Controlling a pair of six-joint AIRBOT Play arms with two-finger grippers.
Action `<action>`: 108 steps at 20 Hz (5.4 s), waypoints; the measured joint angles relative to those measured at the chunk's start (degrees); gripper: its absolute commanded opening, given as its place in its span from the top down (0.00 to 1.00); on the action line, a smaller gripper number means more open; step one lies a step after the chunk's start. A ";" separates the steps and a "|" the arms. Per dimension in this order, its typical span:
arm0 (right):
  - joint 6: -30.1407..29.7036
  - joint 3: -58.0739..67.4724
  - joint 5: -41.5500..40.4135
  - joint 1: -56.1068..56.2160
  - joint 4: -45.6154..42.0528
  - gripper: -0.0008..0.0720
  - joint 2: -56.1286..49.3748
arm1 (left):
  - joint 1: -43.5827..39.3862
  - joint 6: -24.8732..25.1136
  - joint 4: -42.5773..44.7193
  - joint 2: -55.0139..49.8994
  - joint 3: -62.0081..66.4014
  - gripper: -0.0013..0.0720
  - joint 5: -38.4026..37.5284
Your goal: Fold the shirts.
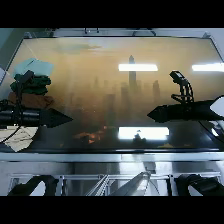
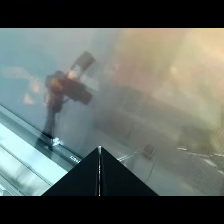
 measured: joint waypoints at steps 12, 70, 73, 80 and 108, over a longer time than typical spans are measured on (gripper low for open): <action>0.04 0.00 0.04 0.00 -0.02 0.96 0.00 | 6.27 -3.85 7.28 -3.52 8.17 0.42 -0.28; -0.44 0.00 0.00 0.02 5.42 0.96 0.04 | -26.40 3.54 9.40 -69.68 67.52 0.53 -9.73; 0.09 0.00 0.02 0.02 5.90 0.96 0.04 | -26.73 -1.73 7.61 -69.61 68.89 0.53 -12.39; 3.93 0.00 -3.17 -0.02 9.35 0.79 -0.15 | -12.24 -9.29 9.97 -56.59 61.02 0.00 -4.68; -12.96 18.05 -5.62 1.38 32.06 0.48 -40.41 | -11.47 -8.90 -4.11 -63.45 63.45 0.97 7.93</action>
